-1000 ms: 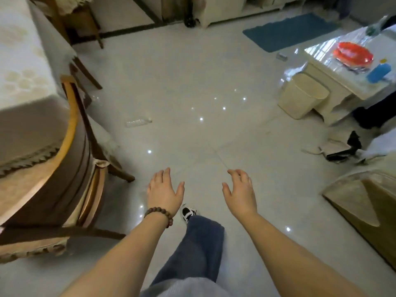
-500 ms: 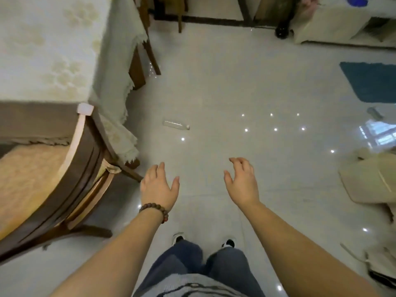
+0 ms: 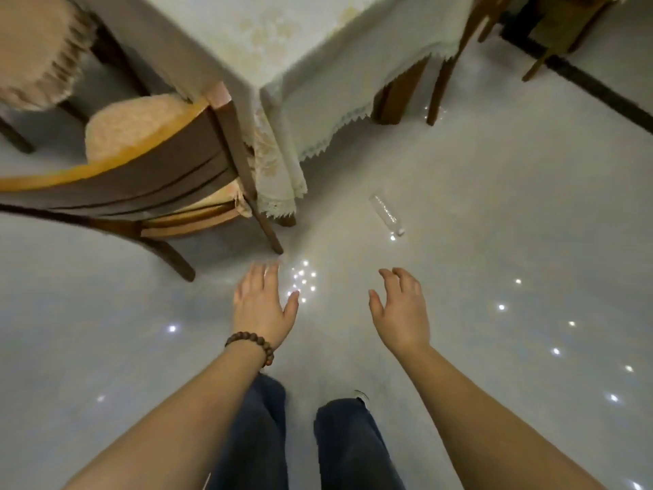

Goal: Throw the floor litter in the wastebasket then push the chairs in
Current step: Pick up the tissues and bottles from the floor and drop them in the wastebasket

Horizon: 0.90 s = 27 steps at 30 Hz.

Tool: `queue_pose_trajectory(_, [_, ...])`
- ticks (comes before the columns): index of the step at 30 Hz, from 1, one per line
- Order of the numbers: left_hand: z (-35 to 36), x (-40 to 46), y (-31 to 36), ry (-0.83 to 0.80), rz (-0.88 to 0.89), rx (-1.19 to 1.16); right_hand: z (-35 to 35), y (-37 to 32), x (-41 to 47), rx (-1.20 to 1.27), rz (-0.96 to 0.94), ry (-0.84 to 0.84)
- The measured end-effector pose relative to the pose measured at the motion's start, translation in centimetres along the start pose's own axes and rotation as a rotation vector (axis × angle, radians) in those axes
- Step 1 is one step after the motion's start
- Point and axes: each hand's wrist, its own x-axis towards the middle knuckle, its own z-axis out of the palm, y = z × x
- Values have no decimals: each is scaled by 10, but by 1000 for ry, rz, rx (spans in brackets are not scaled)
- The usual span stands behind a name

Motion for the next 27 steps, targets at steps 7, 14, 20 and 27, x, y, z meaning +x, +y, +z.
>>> queue_pose_trajectory(7, [76, 0, -42, 29, -195, 34, 73, 34, 31, -33, -140, -132])
queue_pose_trajectory(14, [236, 68, -134, -43, -257, 39, 241, 82, 79, -71, -239, -191])
queue_pose_trajectory(20, [387, 153, -230, -157, -312, 63, 390, 133, 134, -107, -282, -201])
queue_pose_trajectory(27, [505, 219, -298, -252, -241, 58, 483, 164, 187, -138, -363, -164])
